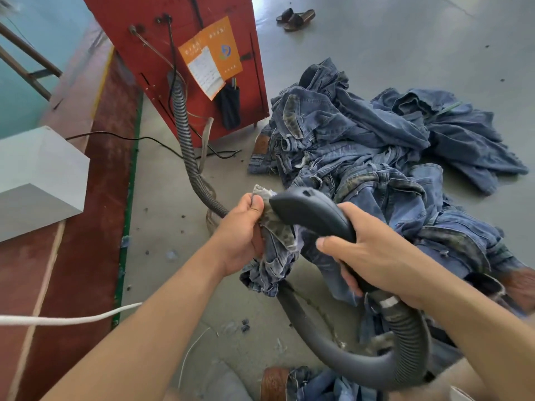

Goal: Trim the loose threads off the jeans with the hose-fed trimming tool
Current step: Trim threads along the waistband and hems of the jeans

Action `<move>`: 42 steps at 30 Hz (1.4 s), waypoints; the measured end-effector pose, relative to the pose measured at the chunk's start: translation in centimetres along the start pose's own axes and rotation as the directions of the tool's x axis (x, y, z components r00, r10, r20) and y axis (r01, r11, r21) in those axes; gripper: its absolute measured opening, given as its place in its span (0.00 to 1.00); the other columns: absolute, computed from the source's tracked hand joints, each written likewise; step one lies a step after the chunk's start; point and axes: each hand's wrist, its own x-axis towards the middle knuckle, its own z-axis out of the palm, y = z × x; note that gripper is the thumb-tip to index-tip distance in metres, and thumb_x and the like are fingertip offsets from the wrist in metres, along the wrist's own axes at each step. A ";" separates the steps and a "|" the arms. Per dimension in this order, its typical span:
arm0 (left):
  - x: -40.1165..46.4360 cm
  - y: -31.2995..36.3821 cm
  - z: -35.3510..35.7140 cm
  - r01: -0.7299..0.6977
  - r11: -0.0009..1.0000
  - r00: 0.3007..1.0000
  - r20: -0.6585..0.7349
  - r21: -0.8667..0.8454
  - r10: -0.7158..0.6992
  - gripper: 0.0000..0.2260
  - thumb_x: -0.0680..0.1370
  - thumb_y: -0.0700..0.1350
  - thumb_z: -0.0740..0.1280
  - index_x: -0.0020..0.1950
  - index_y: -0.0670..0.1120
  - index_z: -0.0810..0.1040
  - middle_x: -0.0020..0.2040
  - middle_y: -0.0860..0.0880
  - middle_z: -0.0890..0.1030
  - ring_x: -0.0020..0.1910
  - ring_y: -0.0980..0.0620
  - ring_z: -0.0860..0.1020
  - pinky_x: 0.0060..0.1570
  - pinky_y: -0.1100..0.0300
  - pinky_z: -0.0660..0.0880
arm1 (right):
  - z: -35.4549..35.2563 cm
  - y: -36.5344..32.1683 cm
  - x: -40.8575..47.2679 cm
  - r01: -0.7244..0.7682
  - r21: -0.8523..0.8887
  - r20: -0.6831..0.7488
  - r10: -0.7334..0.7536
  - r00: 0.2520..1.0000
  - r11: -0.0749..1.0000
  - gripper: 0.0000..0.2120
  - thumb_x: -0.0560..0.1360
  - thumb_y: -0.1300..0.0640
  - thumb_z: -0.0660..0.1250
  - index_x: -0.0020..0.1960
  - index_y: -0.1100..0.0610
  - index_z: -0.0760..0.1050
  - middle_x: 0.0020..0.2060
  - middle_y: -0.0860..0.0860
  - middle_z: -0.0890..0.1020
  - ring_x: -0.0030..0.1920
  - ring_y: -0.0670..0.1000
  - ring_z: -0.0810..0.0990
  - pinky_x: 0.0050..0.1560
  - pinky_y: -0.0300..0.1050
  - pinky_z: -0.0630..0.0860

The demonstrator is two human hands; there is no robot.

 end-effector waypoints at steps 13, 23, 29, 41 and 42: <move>0.4 -1.0 -0.2 -0.050 0.974 0.995 -0.075 0.219 0.068 0.09 0.88 0.47 0.55 0.60 0.44 0.72 0.49 0.42 0.79 0.43 0.44 0.79 0.39 0.51 0.79 | -0.6 0.5 -0.6 -0.071 -0.072 0.033 0.073 0.997 0.995 0.07 0.81 0.53 0.68 0.54 0.50 0.69 0.27 0.62 0.79 0.23 0.58 0.75 0.27 0.53 0.75; 1.3 -1.2 -1.1 -0.120 0.966 0.950 -0.256 0.230 0.179 0.13 0.76 0.37 0.75 0.56 0.47 0.75 0.51 0.44 0.84 0.44 0.49 0.85 0.45 0.53 0.83 | -2.9 1.3 -0.9 -0.043 -0.304 -0.004 0.044 0.999 0.952 0.10 0.79 0.49 0.69 0.52 0.39 0.68 0.27 0.50 0.80 0.25 0.56 0.80 0.26 0.52 0.78; 1.5 -1.7 -1.7 -0.181 0.773 0.889 -0.236 0.608 0.393 0.09 0.83 0.37 0.65 0.53 0.52 0.73 0.45 0.46 0.86 0.46 0.45 0.84 0.49 0.48 0.82 | -2.0 2.1 -0.6 -0.043 -0.455 0.026 0.062 0.998 0.890 0.11 0.78 0.48 0.68 0.53 0.41 0.66 0.30 0.52 0.80 0.25 0.53 0.79 0.24 0.46 0.75; 2.6 -6.2 -4.8 0.140 0.675 0.898 -0.380 0.724 0.221 0.21 0.69 0.43 0.82 0.59 0.44 0.80 0.53 0.47 0.84 0.52 0.48 0.83 0.54 0.55 0.81 | -1.3 2.7 0.0 -0.024 -0.393 0.012 0.031 0.999 0.919 0.12 0.78 0.48 0.68 0.55 0.41 0.66 0.29 0.55 0.80 0.25 0.57 0.79 0.27 0.60 0.78; 2.7 -6.4 -5.2 0.131 0.555 0.878 -0.356 0.822 0.320 0.18 0.70 0.43 0.81 0.57 0.44 0.82 0.53 0.47 0.84 0.52 0.47 0.82 0.53 0.62 0.78 | -1.4 2.7 0.0 -0.029 -0.394 0.013 0.038 0.999 0.919 0.12 0.78 0.48 0.68 0.55 0.41 0.66 0.30 0.55 0.80 0.25 0.56 0.79 0.28 0.61 0.79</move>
